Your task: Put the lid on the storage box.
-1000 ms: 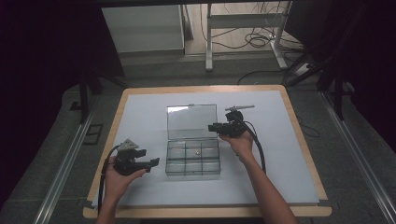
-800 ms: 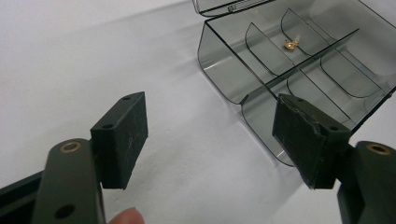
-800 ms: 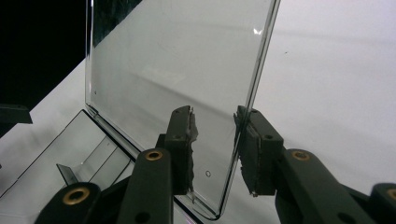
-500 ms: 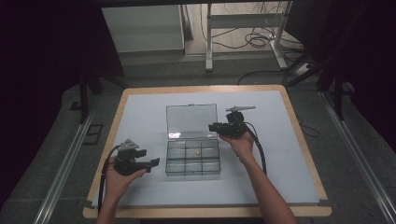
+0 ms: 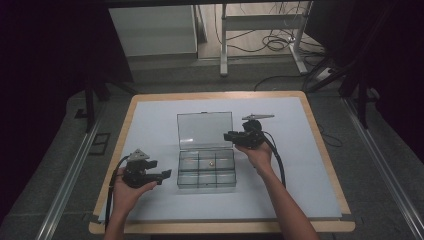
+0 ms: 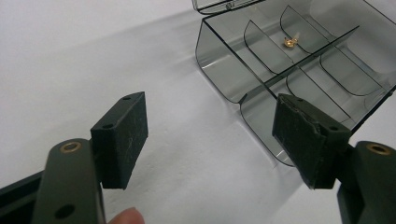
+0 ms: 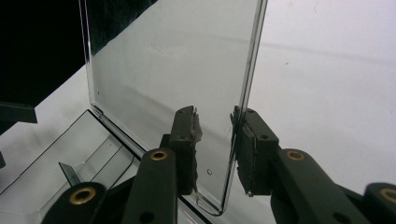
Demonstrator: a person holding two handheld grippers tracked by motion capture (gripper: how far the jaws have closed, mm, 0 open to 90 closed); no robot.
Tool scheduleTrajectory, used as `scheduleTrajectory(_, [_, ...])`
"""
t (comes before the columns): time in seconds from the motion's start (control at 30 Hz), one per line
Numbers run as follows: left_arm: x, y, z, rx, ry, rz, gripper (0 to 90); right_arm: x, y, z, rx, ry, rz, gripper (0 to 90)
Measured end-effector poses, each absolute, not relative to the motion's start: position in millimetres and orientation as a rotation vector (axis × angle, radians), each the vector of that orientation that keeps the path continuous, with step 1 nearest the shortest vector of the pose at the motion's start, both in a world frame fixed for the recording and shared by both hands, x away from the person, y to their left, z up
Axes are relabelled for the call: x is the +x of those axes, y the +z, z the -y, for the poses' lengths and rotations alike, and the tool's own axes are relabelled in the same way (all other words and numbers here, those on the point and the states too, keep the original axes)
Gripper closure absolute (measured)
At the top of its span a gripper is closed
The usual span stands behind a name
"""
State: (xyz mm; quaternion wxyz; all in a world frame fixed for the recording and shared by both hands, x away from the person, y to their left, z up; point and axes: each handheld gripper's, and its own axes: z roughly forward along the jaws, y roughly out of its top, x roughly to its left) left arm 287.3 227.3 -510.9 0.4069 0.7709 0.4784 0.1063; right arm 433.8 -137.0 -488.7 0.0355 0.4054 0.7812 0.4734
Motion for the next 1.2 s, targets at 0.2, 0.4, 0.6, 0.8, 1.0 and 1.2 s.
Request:
scheduleTrajectory(0.2, [286.9, -510.5, -227.7, 1.941, 0.268, -1.21, 27.1, 432.6, -487.9, 137.9, 1.22, 1.456, -2.403, 69.4])
scheduleTrajectory(0.4, [286.9, -510.4, -228.2, 1.94, 0.268, -1.211, 27.1, 430.8, -487.4, 138.5, 1.198, 1.465, -2.4, 69.6])
scheduleTrajectory(0.6, [286.6, -510.0, -228.5, 1.938, 0.268, -1.211, 27.1, 428.7, -487.0, 139.2, 1.186, 1.477, -2.394, 69.6])
scheduleTrajectory(0.8, [286.6, -510.1, -228.4, 1.939, 0.27, -1.211, 27.1, 427.3, -485.7, 139.5, 1.162, 1.479, -2.395, 69.4])
scheduleTrajectory(1.0, [286.5, -510.0, -228.6, 1.937, 0.271, -1.213, 27.1, 426.4, -484.6, 139.6, 1.15, 1.484, -2.391, 69.2])
scheduleTrajectory(1.2, [286.5, -510.0, -228.5, 1.939, 0.27, -1.21, 27.1, 424.6, -482.9, 139.6, 1.138, 1.483, -2.389, 69.3])
